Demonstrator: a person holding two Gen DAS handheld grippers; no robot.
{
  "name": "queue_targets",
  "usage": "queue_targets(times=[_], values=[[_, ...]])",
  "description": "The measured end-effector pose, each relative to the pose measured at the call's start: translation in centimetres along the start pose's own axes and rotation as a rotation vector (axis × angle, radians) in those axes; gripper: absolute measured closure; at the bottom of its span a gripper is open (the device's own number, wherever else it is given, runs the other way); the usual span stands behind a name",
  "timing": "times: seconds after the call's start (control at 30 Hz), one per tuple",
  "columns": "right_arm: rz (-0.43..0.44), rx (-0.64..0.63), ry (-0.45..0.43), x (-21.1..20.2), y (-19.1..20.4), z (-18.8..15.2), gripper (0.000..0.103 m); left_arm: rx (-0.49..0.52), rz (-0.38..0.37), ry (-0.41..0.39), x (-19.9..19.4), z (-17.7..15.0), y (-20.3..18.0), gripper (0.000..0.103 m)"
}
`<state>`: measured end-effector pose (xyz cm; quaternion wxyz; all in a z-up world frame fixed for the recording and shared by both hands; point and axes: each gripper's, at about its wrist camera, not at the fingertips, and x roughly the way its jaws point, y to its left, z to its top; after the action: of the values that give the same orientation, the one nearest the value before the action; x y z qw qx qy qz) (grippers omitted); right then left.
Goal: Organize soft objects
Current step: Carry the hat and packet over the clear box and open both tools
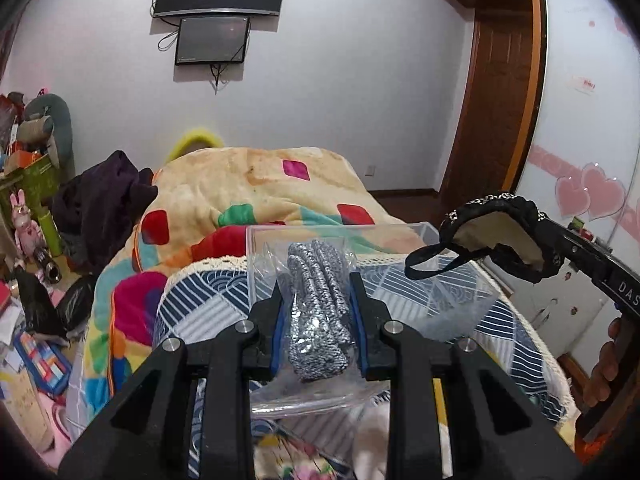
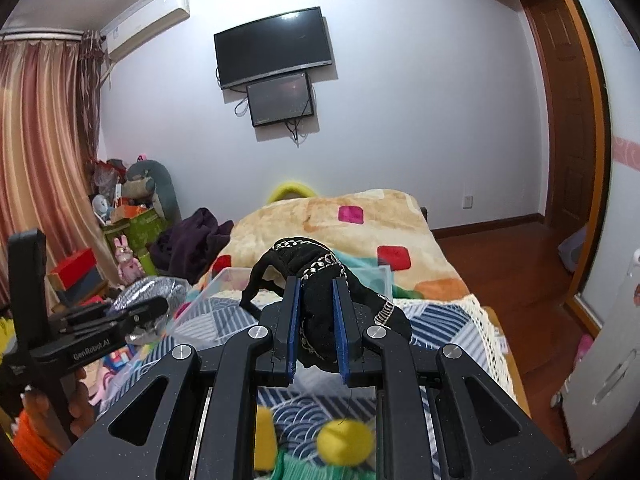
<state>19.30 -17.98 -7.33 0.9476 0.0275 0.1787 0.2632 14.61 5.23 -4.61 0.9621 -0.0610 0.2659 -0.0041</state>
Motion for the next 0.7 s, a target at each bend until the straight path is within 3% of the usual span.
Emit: queue_targets(times=[0.47, 0.7], values=[[-0.046, -0.107, 0.198, 7.8, 0.9, -0.2, 0.089, 0.045, 0.039, 0.24, 9.9, 1.1, 0.7, 0.076], [-0.074, -0.158, 0.294, 9.9, 0.8, -0.9, 0.089, 0.071, 0.043, 0.318, 12.6, 0.7, -0.1, 0.076]])
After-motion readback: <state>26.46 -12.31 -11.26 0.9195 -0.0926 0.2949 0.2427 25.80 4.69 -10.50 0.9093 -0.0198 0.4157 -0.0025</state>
